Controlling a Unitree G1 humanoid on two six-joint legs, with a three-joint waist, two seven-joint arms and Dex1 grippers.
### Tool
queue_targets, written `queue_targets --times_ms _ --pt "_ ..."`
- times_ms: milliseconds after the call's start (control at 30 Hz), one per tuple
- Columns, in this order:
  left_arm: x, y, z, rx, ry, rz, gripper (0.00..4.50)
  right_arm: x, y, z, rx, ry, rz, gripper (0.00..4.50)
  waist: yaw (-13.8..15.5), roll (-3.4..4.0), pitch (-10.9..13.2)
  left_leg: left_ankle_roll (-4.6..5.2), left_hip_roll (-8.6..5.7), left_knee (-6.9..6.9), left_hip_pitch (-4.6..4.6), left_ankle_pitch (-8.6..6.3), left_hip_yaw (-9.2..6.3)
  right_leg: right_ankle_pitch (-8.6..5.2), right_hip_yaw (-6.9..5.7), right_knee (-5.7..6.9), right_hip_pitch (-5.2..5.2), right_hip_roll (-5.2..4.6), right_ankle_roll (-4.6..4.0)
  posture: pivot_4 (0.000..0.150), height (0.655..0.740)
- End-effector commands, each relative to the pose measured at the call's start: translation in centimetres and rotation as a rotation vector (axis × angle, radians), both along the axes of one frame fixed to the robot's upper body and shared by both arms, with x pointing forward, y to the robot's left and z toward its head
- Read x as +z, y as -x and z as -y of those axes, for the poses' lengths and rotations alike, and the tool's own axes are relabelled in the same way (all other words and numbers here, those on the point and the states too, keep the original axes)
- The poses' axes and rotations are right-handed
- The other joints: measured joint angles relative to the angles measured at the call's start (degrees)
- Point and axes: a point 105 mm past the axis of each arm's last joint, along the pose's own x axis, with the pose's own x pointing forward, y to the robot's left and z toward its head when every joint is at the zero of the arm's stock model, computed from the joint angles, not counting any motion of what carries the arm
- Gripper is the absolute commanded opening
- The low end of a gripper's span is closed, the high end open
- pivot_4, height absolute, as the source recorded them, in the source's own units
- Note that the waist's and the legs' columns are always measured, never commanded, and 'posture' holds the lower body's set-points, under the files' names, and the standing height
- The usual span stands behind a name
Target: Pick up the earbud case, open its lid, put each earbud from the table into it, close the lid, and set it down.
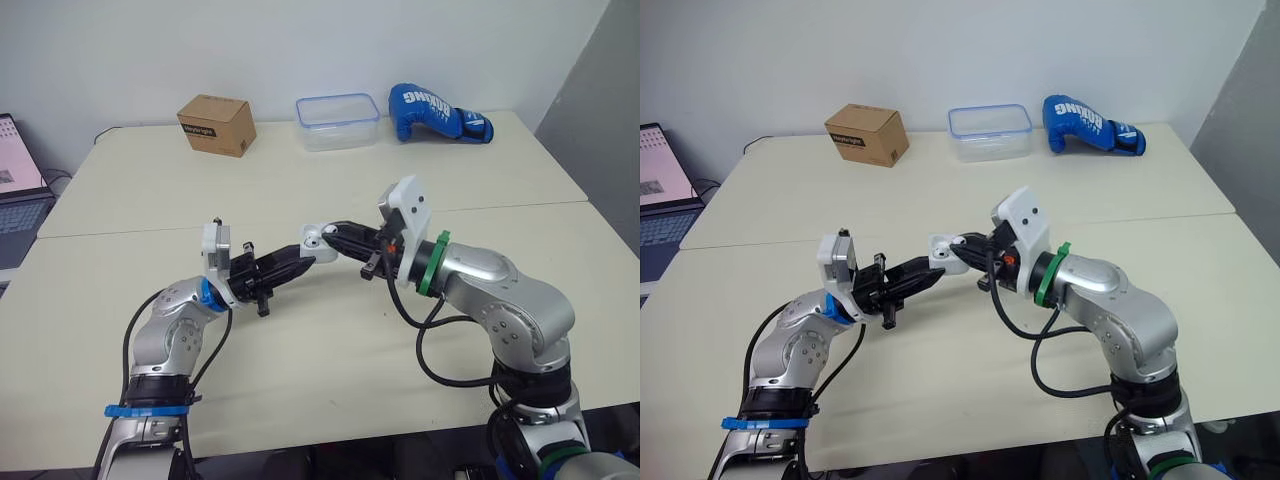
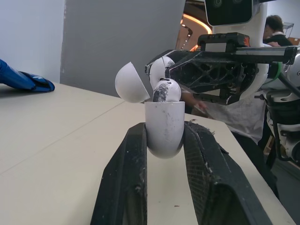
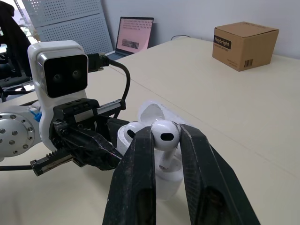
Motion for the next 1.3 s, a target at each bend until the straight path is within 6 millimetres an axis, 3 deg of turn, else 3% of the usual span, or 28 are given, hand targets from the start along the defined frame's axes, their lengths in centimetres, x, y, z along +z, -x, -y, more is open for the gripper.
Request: queue_targets --times_ms 33,500,800,1100,1200,1300 --pt "1.6 0.4 0.4 -0.019 0.025 0.065 0.75 0.5 0.1 -0.2 0.004 0.009 0.025 0.38 0.0 0.0 0.0 0.0 0.0 0.0 0.0 0.0 0.0 0.0 0.0 0.0 0.0 0.0 0.0 0.15 0.7307" --pt "2.0 0.3 0.4 -0.009 0.045 0.067 0.75 0.1 0.0 -0.1 -0.002 0.063 0.053 0.38 0.0 0.0 0.0 0.0 0.0 0.0 0.0 0.0 0.04 0.0 0.0 -0.01 0.0 0.0 0.0 0.15 0.7307" --pt "1.9 0.3 0.4 -0.01 0.04 0.066 0.75 1.0 -0.1 0.1 -0.004 0.039 0.13 3.46 0.0 0.0 0.0 0.0 0.0 0.0 0.0 0.0 0.07 0.0 0.0 -0.01 0.01 0.0 0.0 0.15 0.7307" --pt "1.6 0.5 0.3 -0.013 0.03 0.057 0.75 3.6 1.8 1.6 0.143 -0.065 0.152 3.46 0.1 -0.01 0.0 0.0 0.0 0.0 -0.01 0.0 0.09 0.0 -0.01 -0.04 0.03 0.0 0.0 0.15 0.7307" --pt "1.5 0.6 0.2 -0.02 0.025 0.053 0.75 5.2 1.3 2.7 0.147 -0.094 0.154 2.89 0.1 -0.01 0.0 0.01 0.0 0.0 -0.01 -0.01 0.09 0.0 -0.01 -0.05 0.04 0.0 0.0 0.15 0.7307" --pt "1.5 0.8 0.3 -0.041 0.023 0.052 0.75 5.9 -0.3 3.5 0.101 -0.08 0.155 1.82 0.0 -0.01 0.0 0.01 0.01 0.0 0.0 0.0 0.11 0.0 -0.02 -0.01 0.03 0.01 0.0 0.15 0.7307"
